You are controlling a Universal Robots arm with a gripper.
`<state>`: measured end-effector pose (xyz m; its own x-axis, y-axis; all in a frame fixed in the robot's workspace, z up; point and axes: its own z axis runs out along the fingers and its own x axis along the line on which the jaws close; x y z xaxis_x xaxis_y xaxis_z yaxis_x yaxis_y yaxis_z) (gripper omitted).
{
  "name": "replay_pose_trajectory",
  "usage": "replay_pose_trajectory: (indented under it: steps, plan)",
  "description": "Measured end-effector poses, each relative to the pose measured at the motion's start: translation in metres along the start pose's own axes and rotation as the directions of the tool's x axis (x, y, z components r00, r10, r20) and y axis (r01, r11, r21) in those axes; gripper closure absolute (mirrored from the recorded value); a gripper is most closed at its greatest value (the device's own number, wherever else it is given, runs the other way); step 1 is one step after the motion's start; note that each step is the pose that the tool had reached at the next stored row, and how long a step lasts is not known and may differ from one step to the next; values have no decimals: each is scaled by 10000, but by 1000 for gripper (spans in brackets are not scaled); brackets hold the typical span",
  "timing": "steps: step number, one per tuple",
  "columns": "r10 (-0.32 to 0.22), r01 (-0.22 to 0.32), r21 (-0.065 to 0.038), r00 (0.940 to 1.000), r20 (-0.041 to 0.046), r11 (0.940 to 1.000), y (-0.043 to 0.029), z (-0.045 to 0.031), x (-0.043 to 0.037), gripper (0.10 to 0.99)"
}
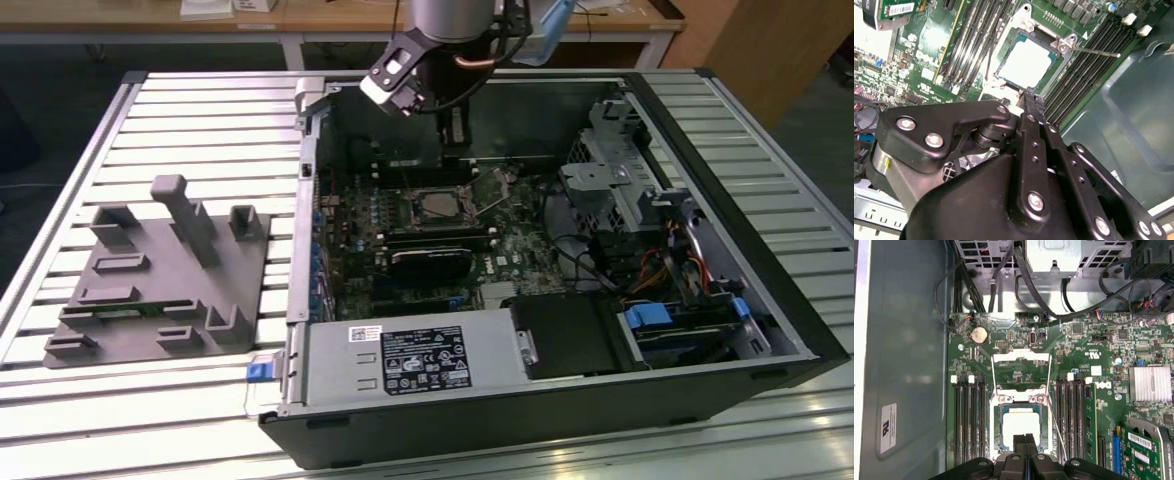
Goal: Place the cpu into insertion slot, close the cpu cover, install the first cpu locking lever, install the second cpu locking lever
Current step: 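Close the cpu cover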
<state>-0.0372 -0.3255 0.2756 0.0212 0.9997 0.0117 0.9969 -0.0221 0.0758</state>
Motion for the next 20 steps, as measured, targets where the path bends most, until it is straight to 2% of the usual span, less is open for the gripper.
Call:
replay_pose_trajectory:
  steps: [20]
  plan:
    - [1,-1,0,10000,-1,10000,342,26,7,980]
